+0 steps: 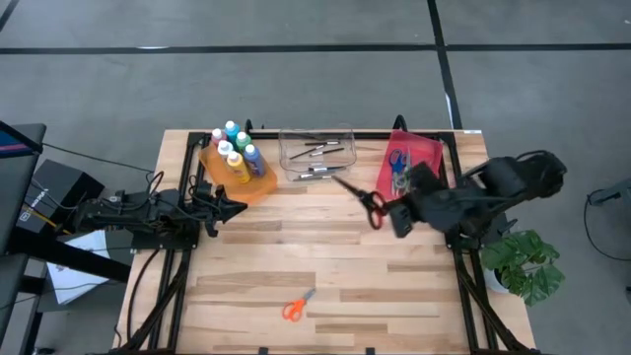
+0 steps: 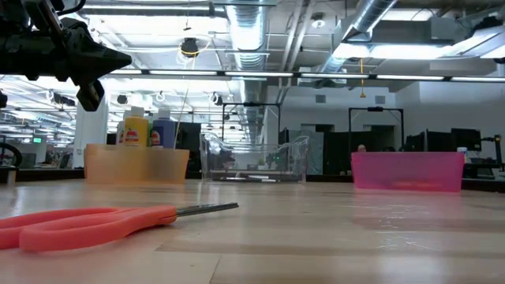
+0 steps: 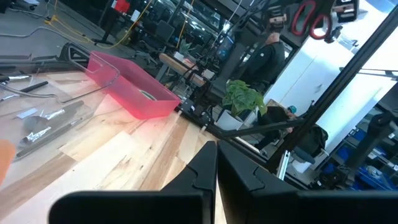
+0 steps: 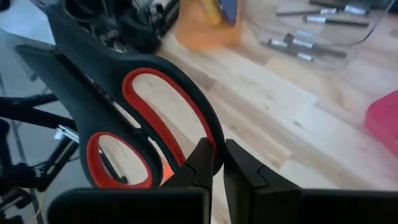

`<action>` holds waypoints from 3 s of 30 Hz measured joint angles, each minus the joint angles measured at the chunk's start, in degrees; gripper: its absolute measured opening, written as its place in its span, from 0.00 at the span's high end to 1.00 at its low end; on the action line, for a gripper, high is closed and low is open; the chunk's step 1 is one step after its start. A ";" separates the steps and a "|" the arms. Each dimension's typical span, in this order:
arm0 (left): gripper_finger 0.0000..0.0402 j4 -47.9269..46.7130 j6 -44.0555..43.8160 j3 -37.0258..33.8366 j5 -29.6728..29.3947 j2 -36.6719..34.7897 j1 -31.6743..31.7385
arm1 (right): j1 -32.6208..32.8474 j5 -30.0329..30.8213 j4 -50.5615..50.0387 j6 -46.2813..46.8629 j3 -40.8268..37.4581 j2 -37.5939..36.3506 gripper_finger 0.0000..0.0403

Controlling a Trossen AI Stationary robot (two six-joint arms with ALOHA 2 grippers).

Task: Pick & Place Paint Supplies
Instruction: Put the black scissor into the red bin

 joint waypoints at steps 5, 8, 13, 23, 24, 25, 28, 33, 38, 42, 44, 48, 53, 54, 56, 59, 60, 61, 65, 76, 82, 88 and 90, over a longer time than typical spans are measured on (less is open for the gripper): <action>0.99 0.02 0.00 0.00 0.00 0.00 -0.01 | 2.21 6.40 -7.72 5.28 0.01 -2.99 0.97; 0.99 0.02 0.00 0.00 0.00 0.00 -0.01 | 2.42 8.89 -11.74 8.16 -0.02 -4.39 0.97; 0.99 0.07 0.00 0.00 0.00 0.09 -0.01 | 1.61 12.90 -11.40 7.40 -3.30 -8.52 0.97; 0.99 1.94 0.00 0.00 -0.09 0.59 0.01 | -2.11 15.85 -11.55 15.44 -20.88 -21.15 0.97; 0.99 1.95 0.00 0.00 -0.09 0.59 -0.01 | -2.39 15.93 -11.55 16.96 -23.23 -22.53 0.97; 0.99 1.95 0.00 0.00 -0.09 0.59 0.00 | -2.66 15.99 -11.58 18.62 -25.53 -23.85 0.97; 0.99 2.03 0.00 0.00 -0.09 0.59 0.01 | -3.16 15.99 -11.59 24.24 -32.78 -27.80 0.97; 0.99 2.14 0.00 0.00 -0.07 0.59 0.00 | -3.13 15.77 -11.56 34.71 -43.64 -32.36 0.97; 0.99 2.17 0.00 0.00 -0.04 0.59 -0.01 | -3.15 13.85 -11.55 42.56 -51.15 -33.82 0.97; 0.99 2.21 0.00 0.00 -0.04 0.59 -0.01 | -3.42 9.29 -11.53 47.18 -55.37 -32.86 0.98; 0.99 2.21 0.00 0.00 -0.02 0.59 -0.01 | -4.36 6.23 -11.54 49.47 -57.18 -31.85 0.98; 0.99 2.23 0.00 0.00 0.00 0.59 0.00 | -6.75 2.62 -11.60 51.27 -60.02 -30.17 0.98; 0.99 2.25 0.00 0.00 -0.02 0.59 0.01 | -11.11 2.25 -11.24 53.05 -61.47 -26.68 0.98; 0.99 2.25 0.00 0.00 0.00 0.59 -0.01 | -12.40 2.22 -11.42 53.10 -61.49 -25.99 0.98; 0.99 2.25 0.00 0.00 -0.01 0.59 -0.01 | -15.17 2.22 -11.48 53.05 -61.49 -24.48 0.98; 0.99 2.23 0.00 0.00 0.00 0.59 0.00 | -20.56 2.19 -11.41 52.93 -61.49 -21.61 0.98; 0.99 2.25 0.00 0.00 0.00 0.59 0.01 | -22.46 2.20 -10.89 52.17 -61.50 -20.51 0.98; 0.99 2.25 0.00 0.00 0.00 0.59 -0.01 | -24.34 2.23 -10.05 50.65 -61.49 -19.36 0.98; 0.99 2.25 0.00 0.00 0.00 0.59 0.01 | -32.46 0.47 -3.34 36.92 -61.48 -14.47 0.97; 0.99 2.24 0.00 0.00 0.00 0.59 0.00 | -45.45 -6.09 1.30 15.24 -61.54 -5.84 0.97; 0.99 2.23 0.00 0.00 0.00 0.59 0.01 | -48.42 -6.13 2.98 12.95 -61.52 -5.86 0.94; 0.99 2.23 0.00 0.00 0.00 0.59 0.01 | -52.20 -6.12 5.77 8.97 -61.52 -5.86 0.93; 0.99 2.23 0.00 0.02 0.00 0.59 -0.01 | -52.87 -6.41 7.24 7.27 -61.52 -5.86 0.93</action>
